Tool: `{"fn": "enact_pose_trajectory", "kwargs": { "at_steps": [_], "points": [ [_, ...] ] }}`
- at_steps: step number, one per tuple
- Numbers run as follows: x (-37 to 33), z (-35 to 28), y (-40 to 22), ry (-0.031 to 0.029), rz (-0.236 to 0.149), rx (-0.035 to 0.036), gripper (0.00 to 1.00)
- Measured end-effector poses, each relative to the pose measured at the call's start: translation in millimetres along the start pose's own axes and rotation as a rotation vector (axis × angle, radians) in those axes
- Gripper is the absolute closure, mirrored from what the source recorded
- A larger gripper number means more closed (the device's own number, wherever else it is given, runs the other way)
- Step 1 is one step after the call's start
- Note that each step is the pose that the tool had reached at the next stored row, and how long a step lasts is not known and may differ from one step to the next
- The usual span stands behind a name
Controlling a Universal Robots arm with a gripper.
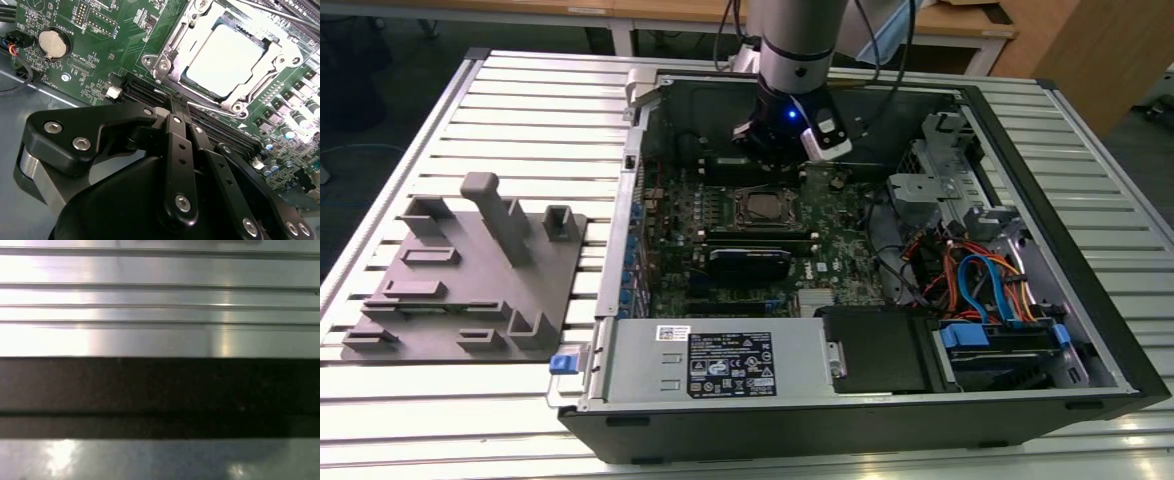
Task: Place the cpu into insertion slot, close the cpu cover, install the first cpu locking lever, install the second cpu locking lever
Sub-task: 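Install the first cpu locking lever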
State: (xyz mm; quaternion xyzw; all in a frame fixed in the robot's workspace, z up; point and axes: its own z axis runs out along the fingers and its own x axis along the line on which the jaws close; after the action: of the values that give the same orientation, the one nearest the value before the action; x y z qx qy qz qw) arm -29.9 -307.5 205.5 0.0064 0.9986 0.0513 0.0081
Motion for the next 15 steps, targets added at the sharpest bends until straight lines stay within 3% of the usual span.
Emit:
{"fn": "enact_pose_trajectory", "kwargs": {
  "at_steps": [15],
  "points": [
    [-2.1, 6.2, -0.6, 0.0016, 0.002, 0.0002, 0.90]
  ]
}}
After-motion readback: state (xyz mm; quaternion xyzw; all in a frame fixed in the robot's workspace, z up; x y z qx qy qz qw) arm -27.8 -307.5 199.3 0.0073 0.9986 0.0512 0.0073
